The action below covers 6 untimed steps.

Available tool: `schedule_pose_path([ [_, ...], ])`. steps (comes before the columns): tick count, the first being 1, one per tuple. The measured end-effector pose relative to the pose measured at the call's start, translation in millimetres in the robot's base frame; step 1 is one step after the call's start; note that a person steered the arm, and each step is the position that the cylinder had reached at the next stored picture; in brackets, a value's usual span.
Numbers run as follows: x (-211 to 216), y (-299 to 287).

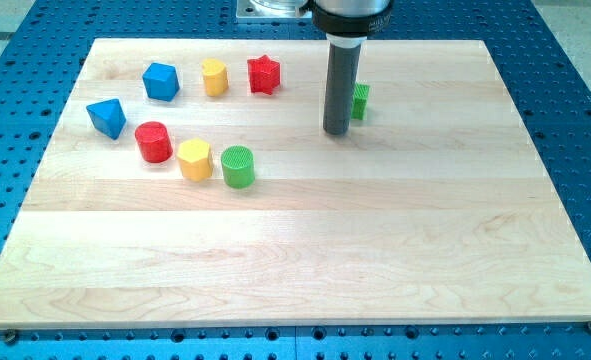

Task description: Push the green star right below the red star

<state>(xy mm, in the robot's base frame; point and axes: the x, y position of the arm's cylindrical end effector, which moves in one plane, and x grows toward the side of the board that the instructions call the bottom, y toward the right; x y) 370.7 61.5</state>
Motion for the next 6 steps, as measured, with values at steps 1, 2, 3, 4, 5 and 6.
schedule_pose_path([
  [1, 2, 35],
  [2, -31, 48],
  [3, -35, -29],
  [4, 3, -21],
  [5, 34, -58],
  [6, 46, -81],
])
